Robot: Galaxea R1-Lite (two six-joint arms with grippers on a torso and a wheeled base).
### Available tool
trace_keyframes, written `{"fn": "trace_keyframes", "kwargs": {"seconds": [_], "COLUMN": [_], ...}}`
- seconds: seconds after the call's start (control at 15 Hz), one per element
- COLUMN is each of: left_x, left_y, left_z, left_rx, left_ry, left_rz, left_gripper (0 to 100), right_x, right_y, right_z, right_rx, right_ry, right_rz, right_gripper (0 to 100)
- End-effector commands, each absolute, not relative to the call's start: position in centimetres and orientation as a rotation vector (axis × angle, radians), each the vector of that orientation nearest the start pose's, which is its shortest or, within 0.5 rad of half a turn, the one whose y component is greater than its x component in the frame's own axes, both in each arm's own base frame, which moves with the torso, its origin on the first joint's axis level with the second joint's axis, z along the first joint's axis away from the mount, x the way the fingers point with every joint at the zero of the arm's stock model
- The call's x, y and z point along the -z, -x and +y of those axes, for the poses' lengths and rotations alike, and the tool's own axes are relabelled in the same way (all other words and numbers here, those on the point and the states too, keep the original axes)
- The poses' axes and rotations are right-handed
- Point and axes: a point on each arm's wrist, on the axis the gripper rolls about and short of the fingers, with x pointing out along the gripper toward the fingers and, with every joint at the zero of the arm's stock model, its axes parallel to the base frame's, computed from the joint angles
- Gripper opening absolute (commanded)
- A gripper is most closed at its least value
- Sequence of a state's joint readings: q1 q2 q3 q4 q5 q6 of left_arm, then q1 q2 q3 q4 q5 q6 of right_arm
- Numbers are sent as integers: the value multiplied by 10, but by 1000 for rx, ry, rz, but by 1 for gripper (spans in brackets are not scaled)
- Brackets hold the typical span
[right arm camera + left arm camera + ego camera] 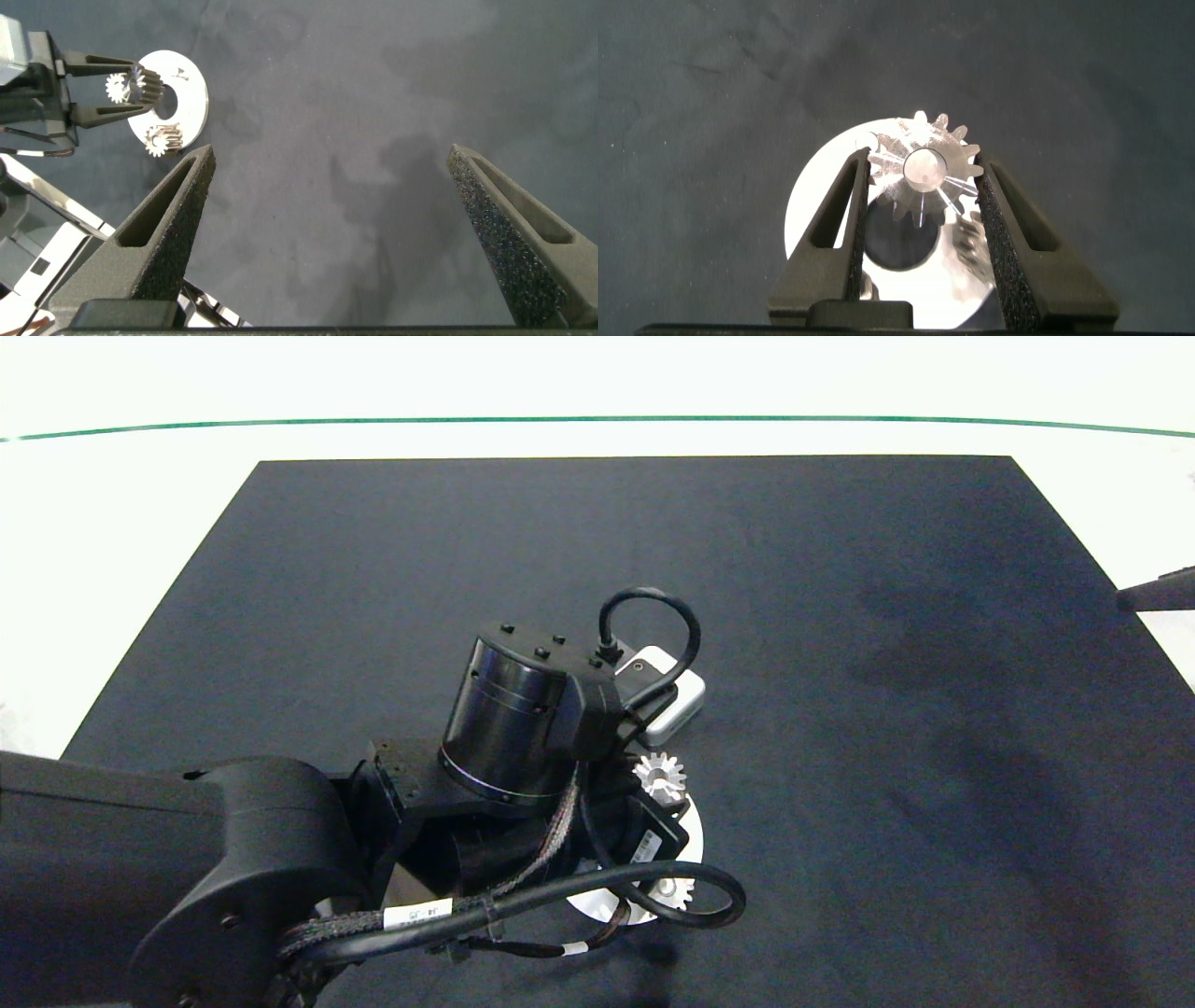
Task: Install three planetary gears onto the carrier pins
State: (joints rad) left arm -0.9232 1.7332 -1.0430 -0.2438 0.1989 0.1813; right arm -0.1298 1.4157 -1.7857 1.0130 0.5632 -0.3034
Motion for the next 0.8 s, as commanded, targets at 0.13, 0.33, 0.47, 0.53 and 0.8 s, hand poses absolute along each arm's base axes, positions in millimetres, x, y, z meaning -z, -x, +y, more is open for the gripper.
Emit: {"fn": "trace_keyframes", "kwargs": {"seconds": [0.13,0.33,0.47,0.53,0.8], "left_x": [-194,-185,-180,-175,-174], "left_y": [-209,-220,-226,-229,-235], "left_z": [-261,-261,-259,-262,-262], "left_rx": [731,707,691,690,658], "left_ry": [-431,-449,-451,-454,-472], "left_rz": [325,350,363,365,347], "left_gripper": [19,19,19,19,19], "right_x": [-371,-365,-363,-362,-361], "right_y": [-154,-155,-155,-155,-155], "right_z": [-12,-13,-14,-15,-16], "right_rx": [-481,-474,-470,-466,-463], "right_ry": [69,59,56,54,59], "right_rz": [529,554,561,566,566], "right_gripper": [100,100,100,100,100]}}
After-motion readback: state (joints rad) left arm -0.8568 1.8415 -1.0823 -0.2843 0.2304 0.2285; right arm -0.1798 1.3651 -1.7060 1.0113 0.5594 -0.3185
